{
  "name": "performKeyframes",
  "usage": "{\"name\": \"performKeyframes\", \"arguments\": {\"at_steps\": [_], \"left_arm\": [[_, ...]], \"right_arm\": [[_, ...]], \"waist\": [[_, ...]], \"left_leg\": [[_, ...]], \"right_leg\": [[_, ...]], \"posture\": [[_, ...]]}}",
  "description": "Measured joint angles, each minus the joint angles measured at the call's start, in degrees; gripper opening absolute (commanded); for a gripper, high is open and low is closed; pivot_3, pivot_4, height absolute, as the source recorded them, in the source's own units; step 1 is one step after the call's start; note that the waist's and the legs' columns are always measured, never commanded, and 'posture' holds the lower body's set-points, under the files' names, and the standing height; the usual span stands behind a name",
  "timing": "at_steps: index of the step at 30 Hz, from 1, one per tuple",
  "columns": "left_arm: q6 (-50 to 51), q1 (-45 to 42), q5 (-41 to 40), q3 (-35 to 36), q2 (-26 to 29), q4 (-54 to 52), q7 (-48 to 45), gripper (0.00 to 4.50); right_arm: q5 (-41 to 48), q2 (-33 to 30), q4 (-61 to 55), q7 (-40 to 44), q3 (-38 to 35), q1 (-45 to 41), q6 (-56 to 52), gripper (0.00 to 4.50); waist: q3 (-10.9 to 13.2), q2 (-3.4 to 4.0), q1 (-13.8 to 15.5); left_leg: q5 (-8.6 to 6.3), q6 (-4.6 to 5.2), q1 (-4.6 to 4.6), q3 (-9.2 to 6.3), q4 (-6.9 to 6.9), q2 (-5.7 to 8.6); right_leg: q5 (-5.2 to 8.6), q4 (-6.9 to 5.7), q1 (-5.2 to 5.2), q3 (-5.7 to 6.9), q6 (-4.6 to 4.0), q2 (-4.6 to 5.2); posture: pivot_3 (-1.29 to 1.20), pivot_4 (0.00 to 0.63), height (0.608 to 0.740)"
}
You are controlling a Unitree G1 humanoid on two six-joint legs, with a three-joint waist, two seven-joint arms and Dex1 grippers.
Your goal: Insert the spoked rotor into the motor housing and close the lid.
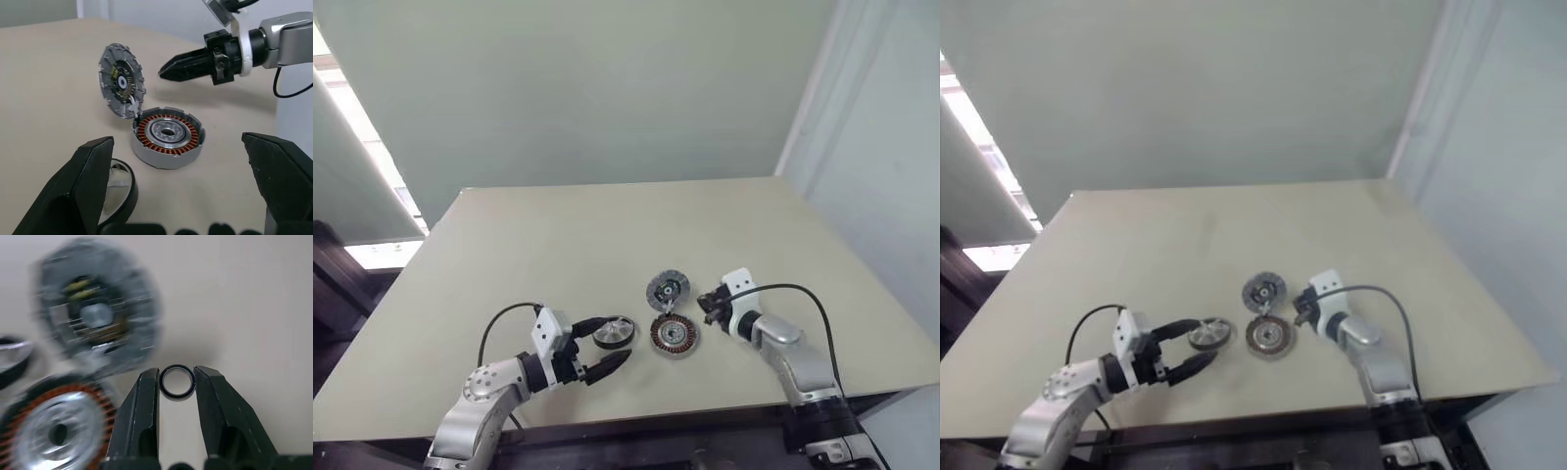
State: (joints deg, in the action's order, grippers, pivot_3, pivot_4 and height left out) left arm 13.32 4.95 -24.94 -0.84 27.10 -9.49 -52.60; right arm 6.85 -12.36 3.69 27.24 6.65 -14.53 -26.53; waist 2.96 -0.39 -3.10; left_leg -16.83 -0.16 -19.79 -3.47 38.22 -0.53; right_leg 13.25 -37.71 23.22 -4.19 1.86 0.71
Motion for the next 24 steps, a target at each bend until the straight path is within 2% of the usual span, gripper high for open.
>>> {"name": "performKeyframes", "arguments": {"at_steps": [7, 24], "left_arm": [[-0.55, -0.26, 0.36, -0.48, 0.11, 1.06, -1.62, 4.5], [-0.87, -1.07, 1.31, -1.26, 0.08, 2.06, -2.83, 4.5]], "right_arm": [[0.56, 1.35, -5.53, 0.35, 3.27, 2.81, -3.97, 0.78], [0.83, 3.14, -5.01, -0.88, 6.33, 4.54, -4.39, 0.78]], "waist": [[0.0, 0.0, 0.01], [0.0, 0.0, 0.02]], "left_leg": [[0.0, 0.0, -0.01, 0.01, 0.03, 0.0], [0.0, -0.01, -0.08, -0.02, 0.03, 0.0]], "right_leg": [[0.08, 0.0, 0.0, 0.0, -0.13, 0.01], [0.07, 0.0, 0.07, 0.04, -0.12, 0.01]], "posture": [[0.0, 0.0, 0.74], [0.0, 0.0, 0.74]]}}
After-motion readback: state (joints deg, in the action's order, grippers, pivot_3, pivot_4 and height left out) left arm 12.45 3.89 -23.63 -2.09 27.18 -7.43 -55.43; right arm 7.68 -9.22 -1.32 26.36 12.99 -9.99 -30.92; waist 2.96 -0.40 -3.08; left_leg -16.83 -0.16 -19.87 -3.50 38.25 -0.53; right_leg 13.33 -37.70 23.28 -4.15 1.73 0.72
